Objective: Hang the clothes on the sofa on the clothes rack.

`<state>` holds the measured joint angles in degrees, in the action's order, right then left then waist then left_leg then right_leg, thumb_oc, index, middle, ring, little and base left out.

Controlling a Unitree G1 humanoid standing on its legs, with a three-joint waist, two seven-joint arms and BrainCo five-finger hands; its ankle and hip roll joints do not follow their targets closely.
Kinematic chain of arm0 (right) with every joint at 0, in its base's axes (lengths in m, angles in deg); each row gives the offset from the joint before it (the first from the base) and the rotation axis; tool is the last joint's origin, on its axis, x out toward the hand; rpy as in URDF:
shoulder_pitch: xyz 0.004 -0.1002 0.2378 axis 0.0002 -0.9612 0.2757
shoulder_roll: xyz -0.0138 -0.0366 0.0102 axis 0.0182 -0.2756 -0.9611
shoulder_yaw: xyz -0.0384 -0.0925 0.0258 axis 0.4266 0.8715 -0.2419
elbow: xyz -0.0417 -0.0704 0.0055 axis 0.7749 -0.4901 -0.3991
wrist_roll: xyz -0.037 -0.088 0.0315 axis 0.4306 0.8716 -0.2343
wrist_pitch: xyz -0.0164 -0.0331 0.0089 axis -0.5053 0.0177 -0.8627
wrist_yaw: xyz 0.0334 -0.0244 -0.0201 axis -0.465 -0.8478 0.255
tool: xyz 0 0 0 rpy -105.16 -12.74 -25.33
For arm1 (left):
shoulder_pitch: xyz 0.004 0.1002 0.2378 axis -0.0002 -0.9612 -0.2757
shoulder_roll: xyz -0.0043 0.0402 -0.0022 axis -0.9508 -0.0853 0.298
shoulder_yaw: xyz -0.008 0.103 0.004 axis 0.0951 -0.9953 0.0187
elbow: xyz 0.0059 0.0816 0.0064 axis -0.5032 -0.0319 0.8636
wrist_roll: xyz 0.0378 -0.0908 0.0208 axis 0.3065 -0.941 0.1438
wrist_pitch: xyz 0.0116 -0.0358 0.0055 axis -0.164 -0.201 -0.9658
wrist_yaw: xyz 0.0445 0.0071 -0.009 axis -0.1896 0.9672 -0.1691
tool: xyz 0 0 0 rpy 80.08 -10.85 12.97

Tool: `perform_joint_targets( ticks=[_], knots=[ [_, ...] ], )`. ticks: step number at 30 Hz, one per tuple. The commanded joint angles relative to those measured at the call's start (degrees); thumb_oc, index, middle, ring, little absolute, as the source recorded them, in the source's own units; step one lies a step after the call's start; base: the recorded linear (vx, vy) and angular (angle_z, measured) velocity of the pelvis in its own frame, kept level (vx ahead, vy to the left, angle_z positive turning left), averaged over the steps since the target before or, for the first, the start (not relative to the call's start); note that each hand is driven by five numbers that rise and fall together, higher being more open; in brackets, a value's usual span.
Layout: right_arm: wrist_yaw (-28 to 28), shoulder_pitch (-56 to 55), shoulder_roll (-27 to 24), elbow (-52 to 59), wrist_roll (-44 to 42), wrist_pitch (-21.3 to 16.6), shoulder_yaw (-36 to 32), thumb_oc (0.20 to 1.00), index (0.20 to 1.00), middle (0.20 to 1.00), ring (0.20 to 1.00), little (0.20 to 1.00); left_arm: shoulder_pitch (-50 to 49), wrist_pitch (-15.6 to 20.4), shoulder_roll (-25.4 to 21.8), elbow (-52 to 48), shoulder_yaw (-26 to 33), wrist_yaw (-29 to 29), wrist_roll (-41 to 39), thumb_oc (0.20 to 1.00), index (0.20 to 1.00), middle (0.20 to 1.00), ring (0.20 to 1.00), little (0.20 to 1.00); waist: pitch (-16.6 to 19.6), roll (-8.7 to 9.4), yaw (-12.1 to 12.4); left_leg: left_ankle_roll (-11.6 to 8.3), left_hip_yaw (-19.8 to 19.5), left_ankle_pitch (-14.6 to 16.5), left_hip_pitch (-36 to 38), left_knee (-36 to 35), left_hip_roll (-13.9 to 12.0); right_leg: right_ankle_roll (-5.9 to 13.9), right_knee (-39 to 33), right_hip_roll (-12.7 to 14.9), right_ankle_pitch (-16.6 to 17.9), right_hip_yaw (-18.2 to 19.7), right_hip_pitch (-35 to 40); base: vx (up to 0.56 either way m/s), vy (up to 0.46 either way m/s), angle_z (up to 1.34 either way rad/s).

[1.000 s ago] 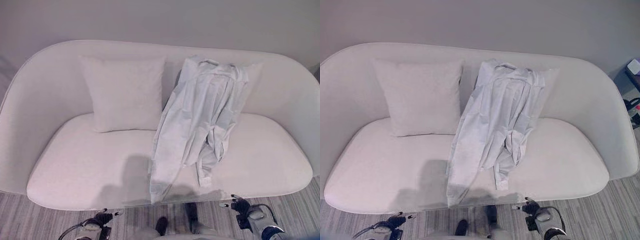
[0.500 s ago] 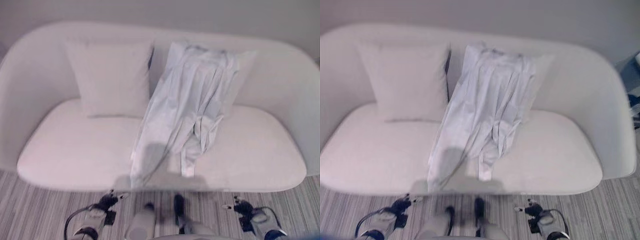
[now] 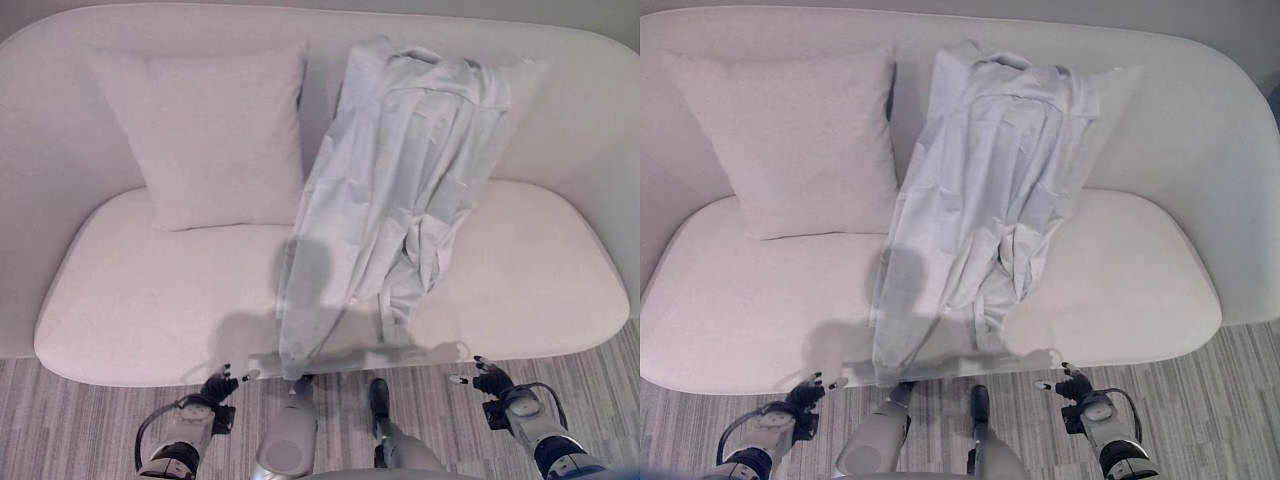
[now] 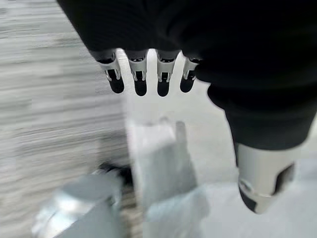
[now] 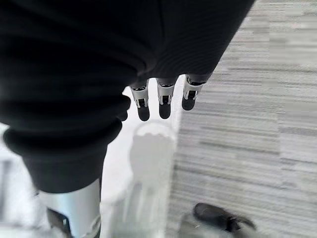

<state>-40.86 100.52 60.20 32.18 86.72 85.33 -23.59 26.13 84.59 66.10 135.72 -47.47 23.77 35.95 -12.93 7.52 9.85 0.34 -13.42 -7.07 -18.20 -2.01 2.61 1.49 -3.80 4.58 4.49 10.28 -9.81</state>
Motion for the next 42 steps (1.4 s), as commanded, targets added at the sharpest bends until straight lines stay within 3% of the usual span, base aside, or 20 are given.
perform_joint_targets(
  ticks=[1, 8, 12, 14, 15, 17, 19, 23, 34, 42],
  knots=[
    [0.6, 0.5, -4.6, 2.3, 0.1, -1.0, 0.0, 1.0, 1.0, 1.0, 1.0, 1.0, -0.3, 0.2, 0.0, 0.6, 0.4, -1.0, -0.9, 1.0, 1.0, 1.0, 1.0, 1.0, 0.0, -1.92, 0.9, -0.12, -0.2, 4.2, 2.7, -3.0, -3.6, -1.08, -1.2, 0.7, -0.1, 0.3, 0.3, -0.03, 0.064, 0.02],
    [1.0, 0.6, -8.3, 7.6, 0.4, -1.4, -1.3, 1.0, 1.0, 1.0, 1.0, 1.0, -3.6, -0.5, -2.3, -13.1, 4.3, -1.1, -2.5, 1.0, 1.0, 1.0, 1.0, 1.0, -1.0, -1.53, 1.6, 0.58, -0.9, 4.3, 3.4, -3.0, -2.1, -1.0, 1.1, 2.2, 1.6, 0.8, 0.8, 0.0, 0.097, -0.03],
    [0.8, 0.1, -9.5, 9.1, 0.6, -1.5, -1.9, 1.0, 1.0, 1.0, 1.0, 1.0, -4.1, -0.3, -2.5, -16.3, 5.4, -1.3, -2.8, 1.0, 1.0, 1.0, 1.0, 1.0, -2.0, -3.35, 1.0, 0.59, -1.7, 4.5, 5.1, -3.0, -2.6, -0.9, 6.9, 0.5, 1.7, 3.1, -1.9, 0.03, 0.112, -0.22],
    [0.9, -0.6, -10.2, 9.9, 0.9, -1.8, -2.5, 1.0, 1.0, 1.0, 1.0, 1.0, -4.2, 0.0, -2.6, -19.0, 6.3, -1.9, -3.3, 1.0, 1.0, 1.0, 1.0, 1.0, -3.0, -4.5, -0.4, 0.77, -2.9, 5.5, 7.0, -3.0, -2.9, -0.8, 4.7, -0.9, 1.6, 3.7, -5.5, 0.1, -0.001, -0.12],
    [2.5, 0.5, -13.4, 5.5, 2.6, -0.9, 0.9, 1.0, 1.0, 1.0, 1.0, 1.0, -3.5, -1.4, -5.1, -15.4, 6.6, -3.1, -1.9, 1.0, 1.0, 1.0, 1.0, 1.0, -5.9, -4.76, -1.6, 1.29, -2.0, 6.0, 8.3, -3.0, -3.7, -0.63, 1.3, -2.5, 1.3, 2.5, -8.6, 0.08, -0.146, -0.11],
    [0.5, -0.4, -10.9, 8.9, 2.1, -1.4, -0.3, 1.0, 1.0, 1.0, 1.0, 1.0, -3.7, -0.6, -5.4, -23.6, 4.2, -1.8, -3.6, 1.0, 1.0, 1.0, 1.0, 1.0, -6.1, -3.61, -1.5, 0.87, -3.6, 7.0, 7.7, -3.0, -3.0, -0.69, -0.8, -1.8, 1.9, 4.1, -8.5, 0.02, -0.15, 0.07],
    [0.3, -0.5, -10.6, 10.0, 2.0, -1.7, -0.8, 1.0, 1.0, 1.0, 1.0, 1.0, -3.3, -0.4, -4.3, -25.5, 4.7, -2.0, -4.6, 1.0, 1.0, 1.0, 1.0, 1.0, -5.9, -3.24, -1.9, 0.86, -4.4, 6.9, 7.3, -3.0, -3.0, -0.54, -0.8, -2.0, 2.4, 4.2, -8.4, 0.01, -0.09, 0.57],
    [0.7, 0.8, -11.0, 14.3, 1.6, -1.9, -1.6, 1.0, 1.0, 1.0, 1.0, 1.0, -0.4, -0.6, -3.1, -30.3, 3.6, -2.4, -3.8, 1.0, 1.0, 1.0, 1.0, 1.0, -6.5, -2.49, -1.8, 0.84, -3.8, 5.4, 4.2, -3.0, -4.4, 0.2, -1.2, -2.2, 2.4, 2.3, -8.3, 0.01, -0.17, 0.69],
    [2.6, 1.6, -13.5, 22.7, 1.7, -2.3, -4.6, 1.0, 1.0, 1.0, 1.0, 1.0, 4.4, -0.5, -3.8, -37.2, 3.4, -4.4, -3.3, 1.0, 1.0, 1.0, 1.0, 1.0, -7.0, -2.46, -1.8, 0.32, -4.1, 4.3, 3.1, -3.0, -5.3, 0.0, -1.2, -2.5, 2.0, 1.0, -7.8, 0.03, -0.047, 0.01],
    [6.2, 8.2, -14.5, 27.1, 1.8, -2.3, -5.2, 1.0, 1.0, 1.0, 1.0, 1.0, 15.1, 0.1, -6.8, -40.7, 0.5, -8.5, -1.5, 1.0, 1.0, 1.0, 1.0, 1.0, -9.1, -2.83, -1.9, -0.07, -4.2, 4.1, 2.7, -3.0, -5.5, -0.09, -1.2, -2.3, 1.6, 1.1, -8.0, 0.0, -0.001, 0.0]
  ],
)
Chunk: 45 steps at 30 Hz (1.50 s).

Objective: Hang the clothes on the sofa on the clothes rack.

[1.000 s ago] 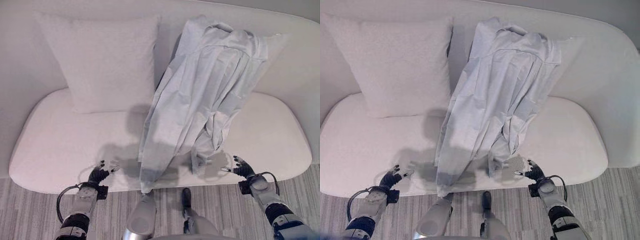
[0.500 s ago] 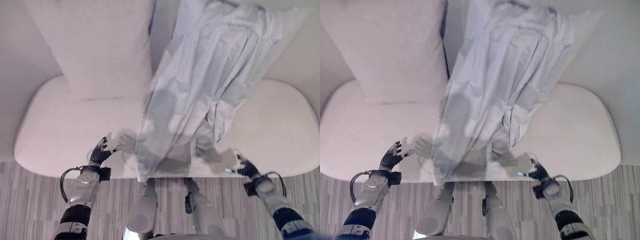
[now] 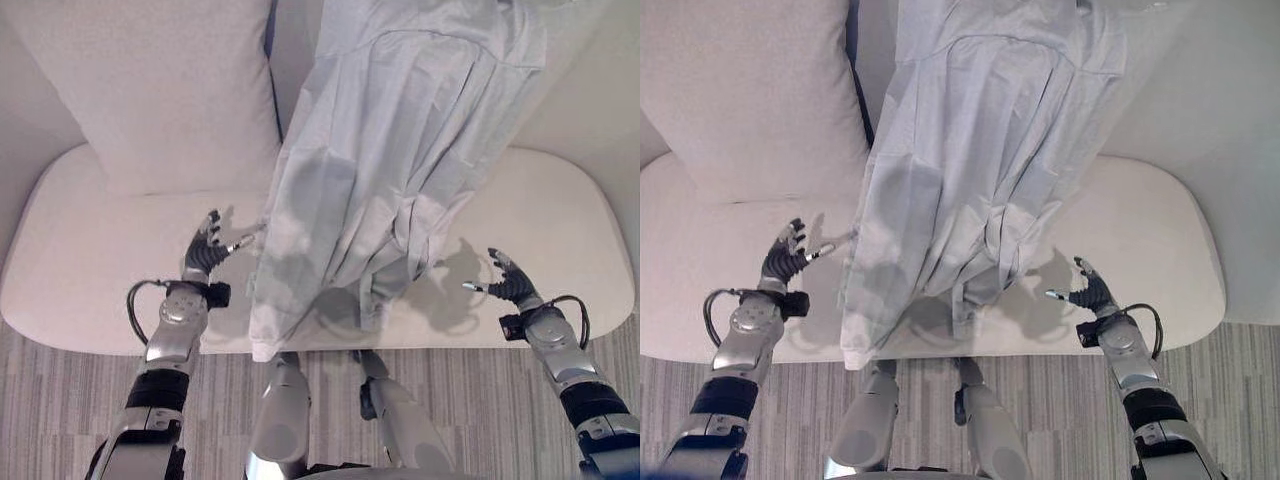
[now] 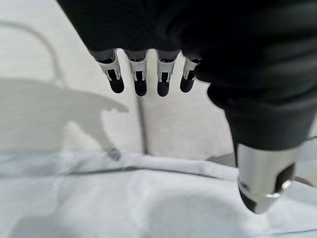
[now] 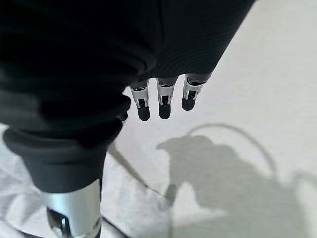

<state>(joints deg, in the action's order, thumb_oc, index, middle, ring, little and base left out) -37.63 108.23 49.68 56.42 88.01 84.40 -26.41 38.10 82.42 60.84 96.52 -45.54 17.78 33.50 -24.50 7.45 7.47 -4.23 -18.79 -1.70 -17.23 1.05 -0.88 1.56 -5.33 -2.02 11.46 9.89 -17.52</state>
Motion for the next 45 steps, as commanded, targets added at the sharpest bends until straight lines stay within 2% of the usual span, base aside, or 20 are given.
perform_joint_targets(
  ticks=[1, 3, 4, 7, 9, 11, 15, 17, 19, 28, 38, 40, 45],
  knots=[
    [3.5, 2.0, -4.5, 3.1, 0.4, -1.4, -2.1, 1.0, 1.0, 1.0, 1.0, 1.0, 5.4, 2.4, -2.6, -1.5, -2.2, -3.2, 1.3, 1.0, 1.0, 1.0, 1.0, 1.0, 2.0, -2.8, 0.6, 4.45, 1.1, -1.3, 1.7, -6.0, -2.0, -0.23, 0.3, 4.3, -5.4, 1.4, -0.3, -0.02, -0.012, -0.05],
    [5.5, 7.2, -6.0, 3.1, 0.0, -1.2, -1.2, 1.0, 1.0, 1.0, 1.0, 1.0, 12.5, 2.7, -4.9, -0.6, -4.7, -5.3, 2.4, 1.0, 1.0, 1.0, 1.0, 1.0, 0.4, -2.91, 0.7, 4.32, 0.9, -1.5, 1.4, -6.0, -2.0, -0.36, 0.3, 4.4, -5.4, 1.3, -0.4, -0.03, -0.011, -0.01],
    [5.5, 7.2, -6.0, 3.1, 0.0, -1.2, -1.2, 1.0, 1.0, 1.0, 1.0, 1.0, 12.5, 2.7, -4.9, -0.6, -4.7, -5.3, 2.4, 1.0, 1.0, 1.0, 1.0, 1.0, 0.3, -2.91, 0.7, 4.32, 0.9, -1.5, 1.4, -6.0, -2.0, -0.36, 0.3, 4.4, -5.5, 1.3, -0.4, -0.04, -0.002, 0.03],
    [8.2, 15.3, -8.7, 1.4, -0.5, -0.8, 1.1, 1.0, 1.0, 1.0, 1.0, 1.0, 22.1, 2.6, -7.8, 1.5, -8.8, -8.1, 4.1, 1.0, 1.0, 1.0, 1.0, 1.0, -2.3, -3.18, 1.2, 4.17, 0.6, -1.8, 0.9, -6.0, -1.8, -0.46, 0.3, 4.4, -5.5, 1.4, -0.7, -0.03, 0.0, 0.0],
    [9.0, 17.8, -9.5, 0.4, -0.6, -0.8, 1.8, 1.0, 1.0, 1.0, 1.0, 1.0, 25.1, 2.8, -8.4, 2.8, -10.1, -8.9, 4.4, 1.0, 1.0, 1.0, 1.0, 1.0, -3.2, -3.28, 1.3, 4.13, 0.6, -1.9, 0.9, -6.0, -1.8, -0.46, 0.3, 4.4, -5.5, 1.5, -0.6, -0.03, 0.002, 0.02],
    [10.8, 24.8, -12.3, -1.8, -0.6, -0.2, 4.4, 1.0, 1.0, 1.0, 1.0, 1.0, 32.3, 2.6, -10.4, 5.3, -13.6, -11.0, 5.8, 1.0, 1.0, 1.0, 1.0, 1.0, -5.2, -3.45, 1.5, 4.02, 0.2, -2.2, 0.3, -6.0, -1.5, -0.54, 0.3, 4.5, -5.5, 1.6, -0.9, -0.04, 0.0, 0.01],
    [12.8, 32.8, -14.9, -5.1, -0.7, 0.3, 8.2, 1.0, 1.0, 1.0, 1.0, 1.0, 40.2, 2.4, -11.4, 9.3, -17.6, -13.0, 6.4, 1.0, 1.0, 1.0, 1.0, 1.0, -5.3, -3.81, 1.8, 3.91, -0.3, -2.4, -1.9, -6.0, -1.3, -0.73, 0.3, 4.3, -5.5, 1.7, -2.7, -0.01, 0.001, 0.03],
    [12.8, 33.3, -14.9, -5.5, -0.8, 0.2, 8.4, 1.0, 1.0, 1.0, 1.0, 1.0, 40.8, 2.6, -11.4, 9.7, -17.7, -13.1, 6.3, 1.0, 1.0, 1.0, 1.0, 1.0, -5.3, -3.81, 1.7, 3.89, -0.3, -2.5, -2.2, -6.0, -1.3, -0.73, 0.3, 4.3, -5.5, 1.7, -3.0, 0.0, 0.001, 0.13],
    [14.1, 38.8, -15.4, -6.3, -1.7, 0.5, 10.8, 1.0, 1.0, 1.0, 1.0, 1.0, 45.2, 2.4, -11.2, 11.4, -20.4, -14.2, 6.0, 1.0, 1.0, 1.0, 1.0, 1.0, -5.3, -4.05, 1.9, 3.94, -0.6, -2.6, -3.6, -6.0, -1.1, -0.83, 0.3, 4.1, -5.5, 1.8, -4.1, 0.0, 0.002, 0.12],
    [14.0, 41.0, -14.6, -4.8, -1.5, 0.5, 12.8, 1.0, 1.0, 1.0, 1.0, 1.0, 46.3, 2.3, -11.0, 9.7, -21.1, -14.9, 5.7, 1.0, 1.0, 1.0, 1.0, 1.0, -5.3, -4.17, 1.9, 4.06, -1.0, -2.6, -4.4, -6.0, -1.1, -0.76, 0.3, 3.9, -5.5, 2.2, -4.5, 0.0, 0.0, 0.0],
    [11.8, 34.4, -8.8, -2.3, 0.7, 0.7, 11.1, 1.0, 1.0, 1.0, 1.0, 1.0, 40.0, 2.0, -7.1, 3.7, -19.1, -13.2, 6.0, 1.0, 1.0, 1.0, 1.0, 1.0, -5.3, -4.11, 2.1, 4.16, -1.3, -2.8, -4.9, -6.0, -1.3, -0.75, 0.3, 3.7, -5.6, 2.1, -4.8, 0.0, -0.007, 0.0],
    [11.6, 33.8, -7.3, -3.2, 1.0, 0.9, 10.7, 1.0, 1.0, 1.0, 1.0, 1.0, 40.2, 1.6, -6.1, 4.8, -20.5, -12.5, 5.7, 1.0, 1.0, 1.0, 1.0, 1.0, -5.3, -4.31, 2.0, 4.1, -1.2, -3.0, -5.2, -6.0, -1.4, -0.67, 0.3, 3.7, -5.7, 2.0, -5.2, 0.0, -0.018, 0.0],
    [12.0, 34.9, -7.4, -3.9, 0.4, 1.1, 10.8, 1.0, 1.0, 1.0, 1.0, 1.0, 42.0, 1.5, -6.0, 7.0, -22.1, -12.6, 5.1, 1.0, 1.0, 1.0, 1.0, 1.0, -5.3, -4.35, 1.8, 3.88, -1.5, -3.1, -6.0, -6.0, -1.5, -0.62, 0.3, 3.7, -5.6, 1.9, -6.0, 0.0, 0.0, 0.0]
  ],
)
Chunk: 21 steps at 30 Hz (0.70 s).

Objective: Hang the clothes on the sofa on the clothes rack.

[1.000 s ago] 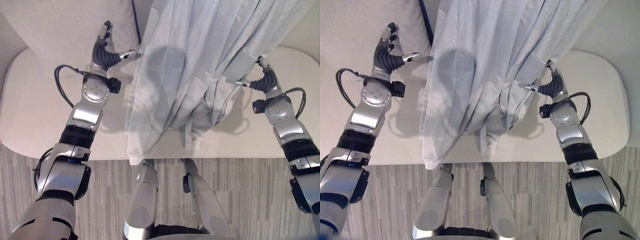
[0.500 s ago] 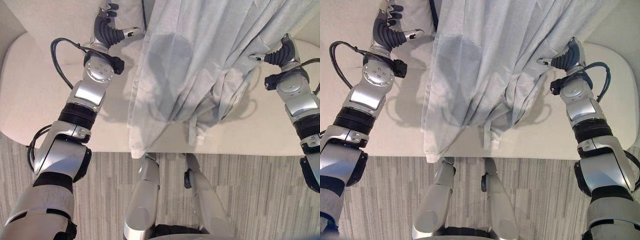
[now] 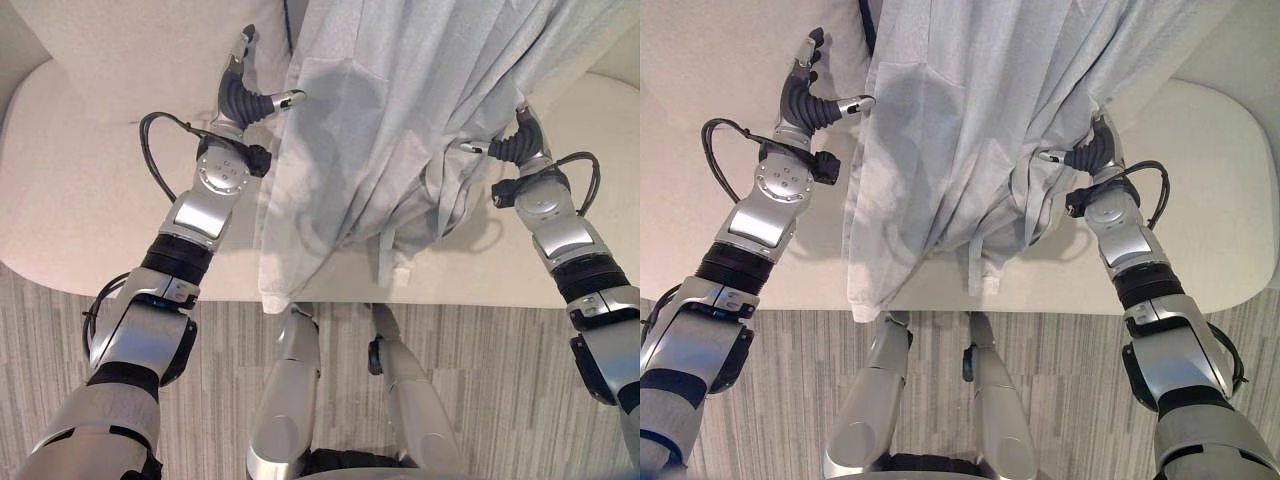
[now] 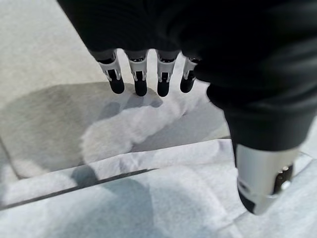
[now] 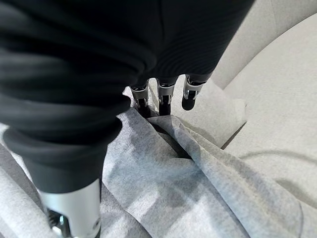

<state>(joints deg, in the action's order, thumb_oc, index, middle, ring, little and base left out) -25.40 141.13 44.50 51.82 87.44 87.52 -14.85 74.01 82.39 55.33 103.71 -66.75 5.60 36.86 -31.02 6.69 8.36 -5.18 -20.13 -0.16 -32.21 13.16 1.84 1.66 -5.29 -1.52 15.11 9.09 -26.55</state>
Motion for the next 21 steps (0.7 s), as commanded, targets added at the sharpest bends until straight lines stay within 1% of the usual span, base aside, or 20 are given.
perform_joint_targets(
  ticks=[1, 5, 11, 15, 21],
  knots=[
    [-0.1, 2.3, -2.3, 0.5, 0.9, -2.0, -0.7, 1.0, 1.0, 1.0, 1.0, 1.0, 6.5, 1.6, -0.5, 0.3, -1.2, -0.4, 1.7, 1.0, 1.0, 1.0, 1.0, 1.0, 1.2, -3.59, 0.8, 4.76, -0.2, -4.7, 8.8, -18.2, -4.2, -0.71, 0.3, 3.2, -9.2, 2.7, 2.9, 0.0, 0.0, 0.0],
    [0.5, 3.4, -2.9, 0.1, 0.5, -1.8, -0.7, 1.0, 1.0, 1.0, 1.0, 1.0, 9.2, 1.5, -0.3, 1.8, -3.0, -0.5, 1.1, 1.0, 1.0, 1.0, 1.0, 1.0, 1.2, -3.66, 0.5, 4.63, -0.5, -4.7, 8.4, -18.2, -4.4, -0.74, 0.3, 3.2, -9.0, 2.8, 2.5, 0.0, 0.0, 0.0],
    [1.2, 5.1, -3.1, -1.6, 0.2, -1.6, 0.0, 1.0, 1.0, 1.0, 1.0, 1.0, 12.6, 1.1, 2.6, 1.9, -6.7, 0.0, 0.7, 1.0, 1.0, 1.0, 1.0, 1.0, 1.2, -4.02, 0.2, 4.39, -1.0, -4.7, 8.0, -18.2, -4.4, -0.72, 0.3, 3.0, -8.9, 3.3, 1.9, 0.01, -0.004, 0.0],
    [1.3, 5.8, -2.8, -0.6, 0.4, -1.6, 0.2, 1.0, 1.0, 1.0, 1.0, 1.0, 15.2, 0.9, 3.1, 3.2, -9.6, 0.1, 0.8, 1.0, 1.0, 1.0, 1.0, 1.0, 1.2, -4.04, -0.2, 4.32, -1.2, -4.6, 7.6, -18.2, -4.6, -0.72, 0.3, 2.8, -8.8, 3.5, 1.3, 0.02, -0.02, -0.02],
    [1.9, 6.4, -3.4, -0.2, 0.6, -1.4, 0.0, 1.0, 1.0, 1.0, 1.0, 1.0, 17.1, 1.0, 3.4, 4.0, -10.9, -0.2, 0.3, 1.0, 1.0, 1.0, 1.0, 1.0, 1.2, -4.0, -0.3, 4.1, -1.6, -4.7, 6.9, -18.2, -4.9, -0.77, 0.3, 2.6, -8.8, 3.5, 0.5, 0.0, -0.006, 0.0]
  ],
)
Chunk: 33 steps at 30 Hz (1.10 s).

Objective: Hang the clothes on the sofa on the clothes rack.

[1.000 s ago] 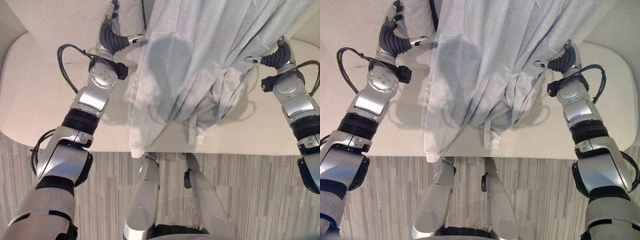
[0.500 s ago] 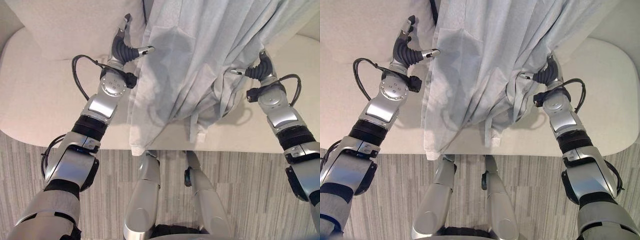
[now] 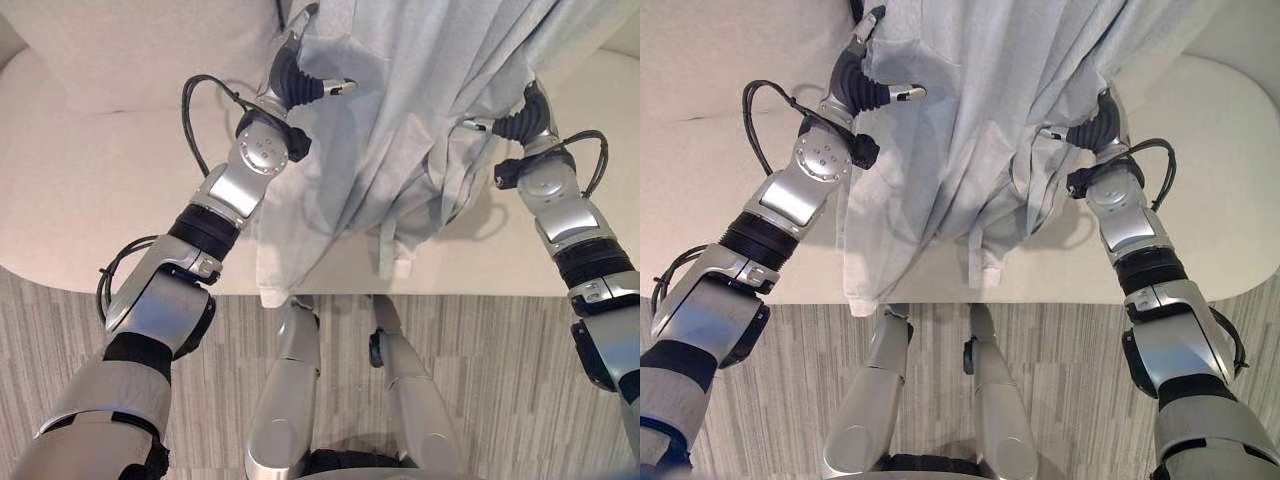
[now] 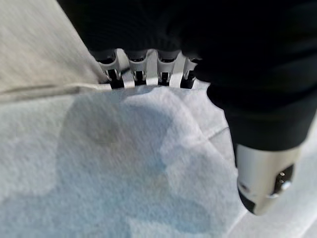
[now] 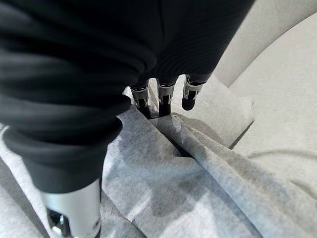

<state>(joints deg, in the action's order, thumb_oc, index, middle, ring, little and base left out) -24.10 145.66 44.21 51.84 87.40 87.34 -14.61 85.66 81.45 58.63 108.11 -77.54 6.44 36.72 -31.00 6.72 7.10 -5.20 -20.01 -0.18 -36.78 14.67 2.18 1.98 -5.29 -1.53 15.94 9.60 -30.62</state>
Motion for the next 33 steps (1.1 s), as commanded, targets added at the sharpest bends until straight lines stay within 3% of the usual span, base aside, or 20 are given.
perform_joint_targets(
  ticks=[1, 19, 20, 21, 33],
  knots=[
    [0.7, 2.0, -3.3, -0.4, 0.6, -1.2, -0.2, 1.0, 1.0, 1.0, 1.0, 1.0, 5.6, 1.9, 0.3, -0.4, -0.2, -1.1, 0.4, 1.0, 1.0, 1.0, 1.0, 1.0, 1.2, -4.09, 0.9, 4.1, -1.7, -4.6, 11.3, -19.7, -5.3, -1.07, 0.3, 2.6, -9.6, 3.0, 4.4, 0.0, 0.0, 0.0],
    [1.3, 3.3, -4.0, 1.5, 0.8, -1.5, 0.3, 1.0, 1.0, 1.0, 1.0, 1.0, 7.1, 1.9, 0.4, 1.8, -2.4, -1.4, -0.8, 1.0, 1.0, 1.0, 1.0, 1.0, 1.2, -3.72, 0.0, 3.67, -2.4, -4.7, 10.7, -19.7, -6.1, -1.01, 0.3, 2.2, -9.5, 3.7, 3.3, 0.0, -0.005, -0.01],
    [1.3, 3.3, -3.9, 1.7, 0.9, -1.5, 0.3, 0.507, 0.507, 0.507, 0.507, 0.507, 7.3, 1.9, 0.3, 2.1, -2.6, -1.4, -0.9, 1.0, 1.0, 1.0, 1.0, 1.0, 1.2, -3.63, 0.0, 3.65, -2.4, -4.7, 10.6, -19.7, -6.1, -0.98, 0.3, 2.2, -9.5, 3.7, 3.2, 0.0, 0.0, 0.0],
    [1.2, 3.1, -4.0, 2.3, 1.2, -1.6, 0.6, 0.2, 0.2, 0.2, 0.2, 0.2, 7.2, 1.9, 0.1, 2.5, -2.6, -1.3, -1.3, 0.2, 0.2, 0.2, 0.2, 0.2, 1.2, -3.48, -0.2, 3.61, -2.5, -4.7, 10.6, -19.7, -6.3, -0.97, 0.3, 2.1, -9.4, 3.7, 3.2, 0.0, 0.0, 0.0],
    [1.4, 1.2, -5.5, 3.9, 1.8, -1.6, -1.4, 0.2, 0.2, 0.2, 0.2, 0.2, 6.4, 1.9, -2.0, 2.2, -0.6, -2.6, -0.9, 0.2, 0.2, 0.2, 0.2, 0.2, 1.2, -2.93, -0.4, 3.43, -2.5, -4.3, 12.0, -19.7, -6.4, -1.08, 0.3, 1.9, -9.5, 3.9, 4.6, 0.0, 0.0, 0.0]
  ],
)
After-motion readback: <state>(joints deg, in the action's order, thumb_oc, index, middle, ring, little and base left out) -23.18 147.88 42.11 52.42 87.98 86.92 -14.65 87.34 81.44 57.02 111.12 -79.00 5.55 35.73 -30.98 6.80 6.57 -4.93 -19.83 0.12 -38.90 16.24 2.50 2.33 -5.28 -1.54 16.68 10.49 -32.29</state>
